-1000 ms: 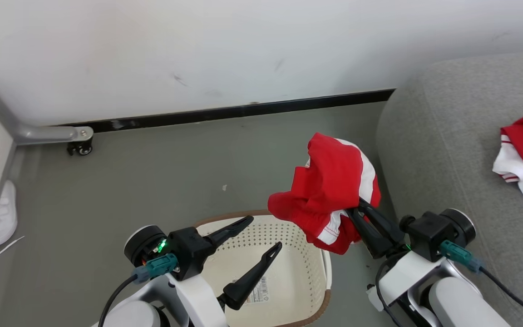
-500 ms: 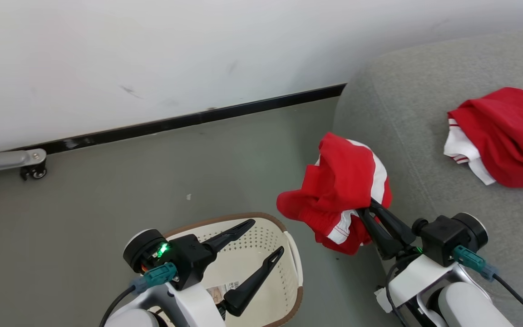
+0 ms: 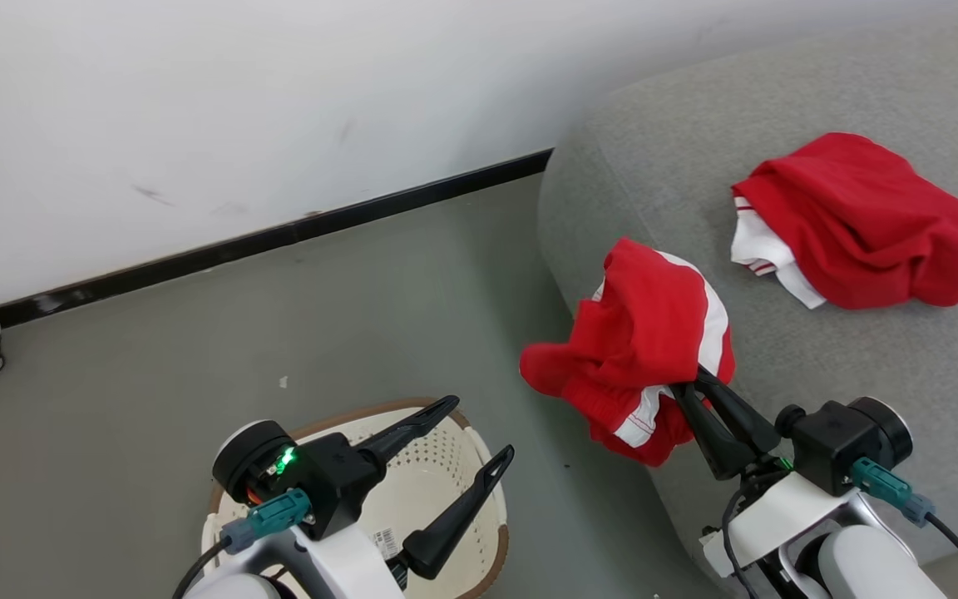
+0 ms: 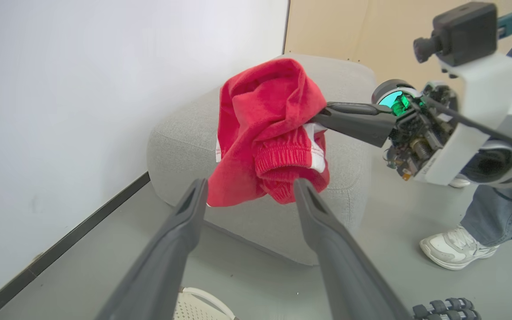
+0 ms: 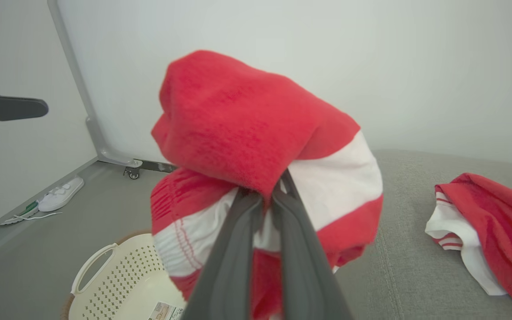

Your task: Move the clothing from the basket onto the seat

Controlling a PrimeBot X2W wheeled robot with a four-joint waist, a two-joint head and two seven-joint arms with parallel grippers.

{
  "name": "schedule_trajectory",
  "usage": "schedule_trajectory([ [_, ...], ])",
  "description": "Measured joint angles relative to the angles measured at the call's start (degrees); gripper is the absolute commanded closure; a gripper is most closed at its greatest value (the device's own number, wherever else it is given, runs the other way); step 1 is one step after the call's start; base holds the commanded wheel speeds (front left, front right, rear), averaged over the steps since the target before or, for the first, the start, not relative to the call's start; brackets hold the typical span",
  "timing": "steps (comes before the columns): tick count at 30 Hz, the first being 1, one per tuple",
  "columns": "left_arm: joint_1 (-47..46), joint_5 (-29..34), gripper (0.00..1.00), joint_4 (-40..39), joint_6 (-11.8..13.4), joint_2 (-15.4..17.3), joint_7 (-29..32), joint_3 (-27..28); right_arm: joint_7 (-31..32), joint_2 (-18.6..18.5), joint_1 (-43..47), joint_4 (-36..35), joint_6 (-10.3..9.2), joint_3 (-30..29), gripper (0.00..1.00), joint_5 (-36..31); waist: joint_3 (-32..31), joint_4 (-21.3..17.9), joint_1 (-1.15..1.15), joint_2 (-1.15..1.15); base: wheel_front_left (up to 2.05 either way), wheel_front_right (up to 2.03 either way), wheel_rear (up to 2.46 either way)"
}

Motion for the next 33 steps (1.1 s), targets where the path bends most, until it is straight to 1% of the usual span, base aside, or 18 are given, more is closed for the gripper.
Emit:
schedule_trajectory([
  [8,1.8,0.1,0.0,-1.1,1.2,0.3,0.0,0.4,0.0,-0.2,0.5,-0.8,0.0,-0.7,1.0,0.0,0.1,-2.8,0.0,0.0,0.0,0.0,0.0],
  [17,2.5,0.6,0.0,-2.7,3.2,1.3,0.1,0.6,0.0,-0.6,1.1,-1.1,0.0,-4.4,1.0,0.1,0.9,-5.4,0.0,0.0,0.0,0.0,0.0],
  [19,3.0,0.6,0.0,-3.1,3.2,1.4,0.5,0.7,0.0,-0.9,1.0,-1.2,0.0,-5.2,1.0,0.1,1.2,-5.8,0.0,0.0,0.0,0.0,0.0],
  [21,3.4,0.6,0.0,-3.6,3.7,1.4,0.5,0.6,0.0,-1.1,1.0,-1.2,0.0,-5.8,1.0,0.2,1.5,-6.1,0.0,0.0,0.0,0.0,0.0],
  [25,3.5,0.6,0.0,-4.4,3.7,1.3,0.6,0.4,0.0,-1.1,0.9,-1.3,0.0,-7.7,1.0,0.6,2.1,-6.4,0.0,0.0,0.0,0.0,0.0],
  [33,3.5,1.1,0.0,-5.1,4.2,1.4,1.4,-0.2,0.0,-1.5,-0.5,-0.8,0.0,-12.3,1.0,0.7,2.9,-5.9,0.0,0.0,0.0,0.0,0.0],
])
